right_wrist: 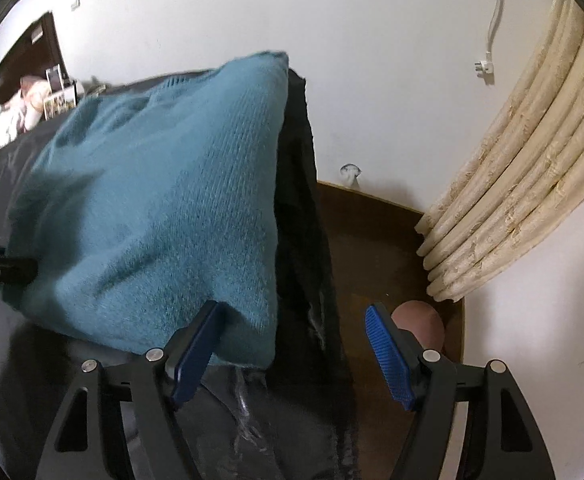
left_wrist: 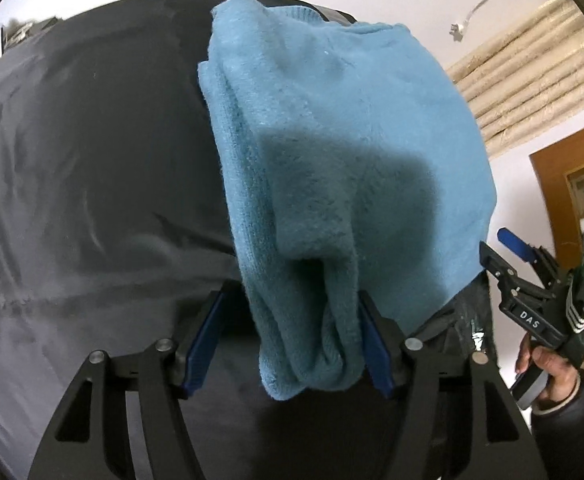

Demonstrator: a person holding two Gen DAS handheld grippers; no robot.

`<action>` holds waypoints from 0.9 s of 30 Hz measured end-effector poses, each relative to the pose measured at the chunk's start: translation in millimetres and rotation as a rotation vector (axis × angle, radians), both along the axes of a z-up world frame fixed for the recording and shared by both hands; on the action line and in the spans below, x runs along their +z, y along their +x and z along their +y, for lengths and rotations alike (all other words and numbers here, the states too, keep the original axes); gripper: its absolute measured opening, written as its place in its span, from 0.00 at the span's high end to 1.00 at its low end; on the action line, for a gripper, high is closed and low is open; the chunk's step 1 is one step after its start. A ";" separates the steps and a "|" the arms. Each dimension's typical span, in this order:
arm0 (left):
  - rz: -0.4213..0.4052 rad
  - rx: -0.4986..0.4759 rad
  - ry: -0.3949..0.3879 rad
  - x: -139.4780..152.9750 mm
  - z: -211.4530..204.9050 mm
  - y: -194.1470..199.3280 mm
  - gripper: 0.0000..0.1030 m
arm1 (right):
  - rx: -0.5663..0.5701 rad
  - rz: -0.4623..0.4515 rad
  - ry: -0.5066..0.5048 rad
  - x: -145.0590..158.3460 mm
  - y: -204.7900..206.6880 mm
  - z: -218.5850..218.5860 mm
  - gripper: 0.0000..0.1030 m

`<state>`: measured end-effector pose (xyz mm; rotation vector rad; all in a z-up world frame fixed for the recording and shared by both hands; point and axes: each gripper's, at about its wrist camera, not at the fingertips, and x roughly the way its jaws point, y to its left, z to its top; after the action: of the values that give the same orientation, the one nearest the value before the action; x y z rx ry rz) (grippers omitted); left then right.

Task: Fold clothes

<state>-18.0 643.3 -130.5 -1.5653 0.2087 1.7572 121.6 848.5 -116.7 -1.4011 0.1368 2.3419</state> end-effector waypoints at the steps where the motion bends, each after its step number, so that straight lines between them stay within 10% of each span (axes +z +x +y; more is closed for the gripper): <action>1: 0.004 0.002 -0.001 0.2 -1.4 0.9 0.33 | 0.005 -0.005 0.011 -1.1 -0.6 -1.2 0.28; 16: 0.006 0.097 -0.039 8.9 -34.3 14.2 0.21 | -0.055 0.012 0.017 30.4 -3.7 -16.4 0.20; 27: 0.010 0.186 -0.008 33.0 -103.4 34.0 0.21 | 0.145 0.063 0.002 19.6 -45.2 -90.3 0.20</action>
<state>16.0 539.9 -97.5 -1.6259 0.0762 1.9082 76.4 758.2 -97.1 -1.3790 0.0524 2.5045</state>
